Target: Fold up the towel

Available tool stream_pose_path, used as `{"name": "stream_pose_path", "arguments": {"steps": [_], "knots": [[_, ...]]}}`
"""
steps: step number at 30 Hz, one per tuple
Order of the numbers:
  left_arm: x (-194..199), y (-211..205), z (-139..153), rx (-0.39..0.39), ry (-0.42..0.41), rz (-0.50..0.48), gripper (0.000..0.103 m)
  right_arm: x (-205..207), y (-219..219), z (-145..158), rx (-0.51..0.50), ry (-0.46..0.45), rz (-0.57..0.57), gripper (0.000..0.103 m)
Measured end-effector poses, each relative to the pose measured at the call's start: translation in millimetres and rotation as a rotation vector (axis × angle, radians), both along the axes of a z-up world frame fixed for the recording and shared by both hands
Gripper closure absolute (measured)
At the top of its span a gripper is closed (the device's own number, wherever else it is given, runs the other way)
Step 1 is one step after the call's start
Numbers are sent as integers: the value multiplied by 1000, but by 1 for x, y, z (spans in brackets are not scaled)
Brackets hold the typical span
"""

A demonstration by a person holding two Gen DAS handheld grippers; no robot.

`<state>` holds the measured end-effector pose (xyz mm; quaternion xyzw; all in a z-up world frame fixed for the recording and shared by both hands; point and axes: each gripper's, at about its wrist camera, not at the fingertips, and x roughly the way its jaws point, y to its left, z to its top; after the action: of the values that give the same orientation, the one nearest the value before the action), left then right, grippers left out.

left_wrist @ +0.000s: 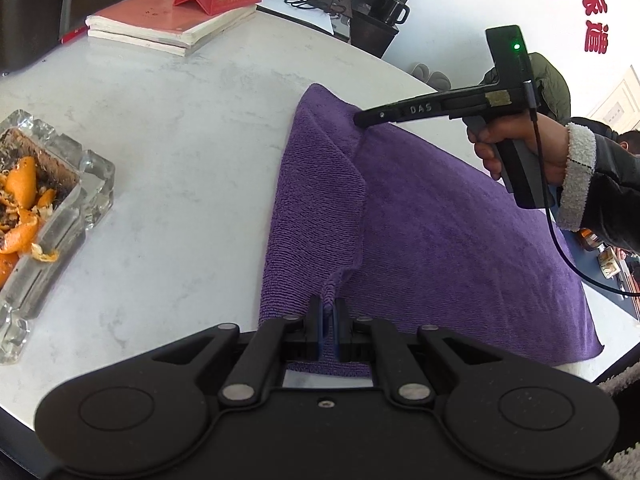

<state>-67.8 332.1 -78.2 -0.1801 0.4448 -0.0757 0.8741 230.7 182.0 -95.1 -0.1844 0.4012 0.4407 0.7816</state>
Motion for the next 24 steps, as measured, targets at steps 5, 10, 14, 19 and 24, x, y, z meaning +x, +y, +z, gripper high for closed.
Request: {"name": "stream_pose_path", "arguments": {"steps": [5, 10, 14, 19, 24], "knots": [[0, 1, -2, -3, 7, -3, 99, 6, -6, 6, 115, 121, -38, 87], [-1, 1, -1, -6, 6, -1, 99, 7, -3, 2, 125, 144, -84, 85], [-2, 0, -2, -6, 9, -2, 99, 8, -4, -2, 118, 139, -120, 85], [-1, -1, -1, -9, 4, -8, 99, 13, -2, -6, 114, 130, -161, 85], [-3, -2, -1, -8, 2, -11, 99, 16, 0, -8, 105, 112, -184, 88]]}}
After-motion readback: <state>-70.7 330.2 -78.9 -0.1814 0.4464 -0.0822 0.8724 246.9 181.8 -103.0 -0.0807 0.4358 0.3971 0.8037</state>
